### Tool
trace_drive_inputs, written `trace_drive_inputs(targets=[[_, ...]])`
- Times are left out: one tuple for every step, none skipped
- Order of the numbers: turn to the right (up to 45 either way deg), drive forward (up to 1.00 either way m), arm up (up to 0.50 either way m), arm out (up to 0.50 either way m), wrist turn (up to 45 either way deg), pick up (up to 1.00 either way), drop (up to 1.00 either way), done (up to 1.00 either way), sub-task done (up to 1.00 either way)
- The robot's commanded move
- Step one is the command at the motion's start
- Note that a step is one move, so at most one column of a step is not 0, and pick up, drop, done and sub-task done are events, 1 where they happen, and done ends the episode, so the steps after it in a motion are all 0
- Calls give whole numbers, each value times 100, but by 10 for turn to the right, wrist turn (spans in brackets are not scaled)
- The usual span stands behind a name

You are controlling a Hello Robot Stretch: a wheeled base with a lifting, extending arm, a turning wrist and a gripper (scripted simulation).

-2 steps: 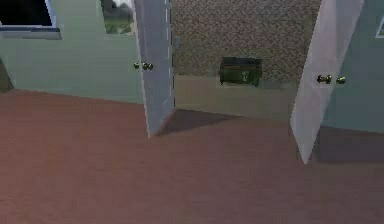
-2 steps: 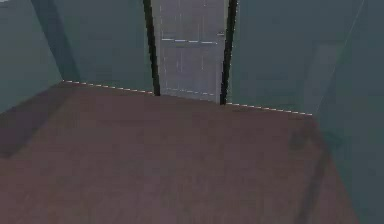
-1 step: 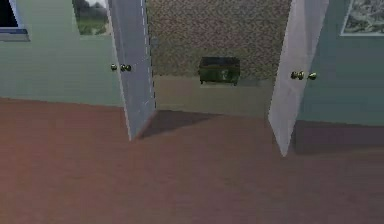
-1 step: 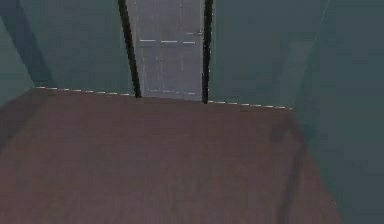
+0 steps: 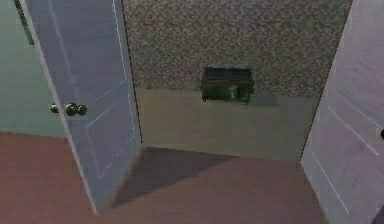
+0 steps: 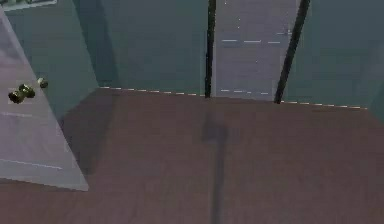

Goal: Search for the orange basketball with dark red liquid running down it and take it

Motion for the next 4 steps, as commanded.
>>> trace_drive_inputs(targets=[[0,100,0,0,0,0,0,0,0],[120,0,0,0,0,0,0,0,0],[0,25,0,0,0,0,0,0,0],[-240,0,0,0,0,0,0,0,0]])
